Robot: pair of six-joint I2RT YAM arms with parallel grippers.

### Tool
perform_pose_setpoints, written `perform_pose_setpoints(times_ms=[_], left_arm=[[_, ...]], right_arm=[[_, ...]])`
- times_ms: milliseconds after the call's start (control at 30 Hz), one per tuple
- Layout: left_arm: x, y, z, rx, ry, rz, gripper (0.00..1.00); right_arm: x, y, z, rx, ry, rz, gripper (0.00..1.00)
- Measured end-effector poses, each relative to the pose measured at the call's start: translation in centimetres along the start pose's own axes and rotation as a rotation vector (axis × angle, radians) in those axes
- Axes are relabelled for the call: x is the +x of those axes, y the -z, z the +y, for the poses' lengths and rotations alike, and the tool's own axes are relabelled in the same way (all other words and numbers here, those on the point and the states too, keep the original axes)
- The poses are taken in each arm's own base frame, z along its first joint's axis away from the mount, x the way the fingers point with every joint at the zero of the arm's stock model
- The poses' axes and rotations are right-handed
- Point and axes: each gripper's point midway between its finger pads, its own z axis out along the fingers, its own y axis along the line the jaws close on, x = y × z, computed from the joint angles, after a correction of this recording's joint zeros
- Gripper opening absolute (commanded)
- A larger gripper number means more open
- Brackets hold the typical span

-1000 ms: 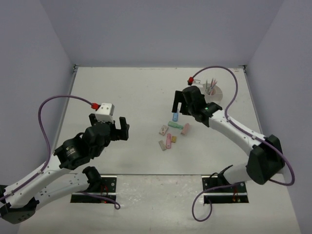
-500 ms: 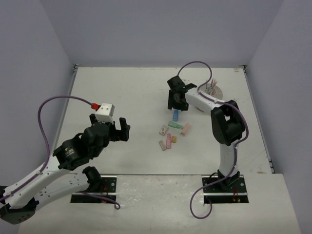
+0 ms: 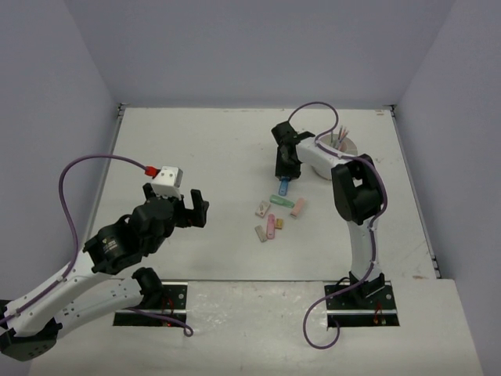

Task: Sort the stationery into containers
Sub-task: Pick up the stationery from the center of the board.

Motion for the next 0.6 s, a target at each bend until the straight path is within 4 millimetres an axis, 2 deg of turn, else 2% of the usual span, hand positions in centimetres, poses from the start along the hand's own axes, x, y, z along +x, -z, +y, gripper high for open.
perform_pose_setpoints(times_ms=[233, 367, 600], left_arm=[[-0.1, 0.1, 0.0, 0.006, 0.003, -0.004, 1.0], [-0.2, 0.3, 0.0, 0.014, 0.009, -0.01, 1.0], [-0.3, 0.4, -0.2, 0.025, 0.012, -0.011, 1.0]], right_arm=[[0.9, 0.3, 0.1, -0.015, 0.013, 0.043, 0.24], [1.2, 0.4, 0.1, -0.018, 0.017, 0.061, 0.01], [0.7, 0.6, 0.6, -0.03, 0.033, 0.063, 0.0]])
